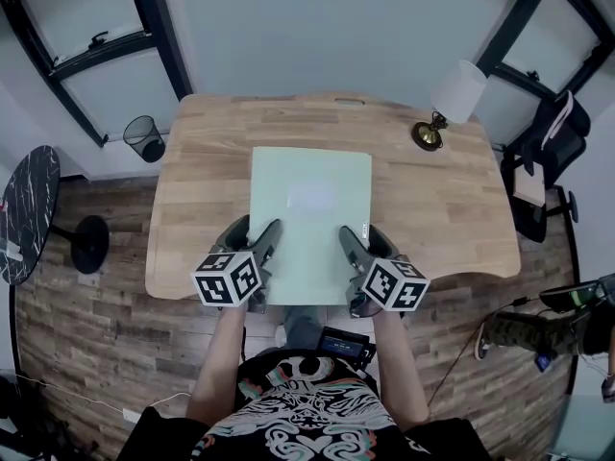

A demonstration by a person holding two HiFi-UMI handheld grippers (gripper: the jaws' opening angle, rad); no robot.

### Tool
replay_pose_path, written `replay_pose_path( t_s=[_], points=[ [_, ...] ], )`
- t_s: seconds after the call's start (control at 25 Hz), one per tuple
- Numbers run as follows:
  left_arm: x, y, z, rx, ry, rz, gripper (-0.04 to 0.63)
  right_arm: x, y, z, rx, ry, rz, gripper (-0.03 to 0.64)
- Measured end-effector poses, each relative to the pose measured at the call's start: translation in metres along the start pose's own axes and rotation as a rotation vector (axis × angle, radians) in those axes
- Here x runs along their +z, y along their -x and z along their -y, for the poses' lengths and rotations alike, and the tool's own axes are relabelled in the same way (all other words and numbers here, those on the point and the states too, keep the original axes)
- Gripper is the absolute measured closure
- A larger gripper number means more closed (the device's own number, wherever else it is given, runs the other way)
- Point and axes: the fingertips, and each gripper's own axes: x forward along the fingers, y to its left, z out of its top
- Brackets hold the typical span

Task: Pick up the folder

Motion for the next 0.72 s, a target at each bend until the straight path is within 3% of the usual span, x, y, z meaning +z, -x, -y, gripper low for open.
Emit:
replay_pose_path(
  t_s=[0.72],
  points=[
    [0.001, -0.012, -0.011, -0.015, 0.016, -0.019, 0.313, 0.0, -0.012, 0.002, -0.026, -0.002, -0.013, 0.334]
  ],
)
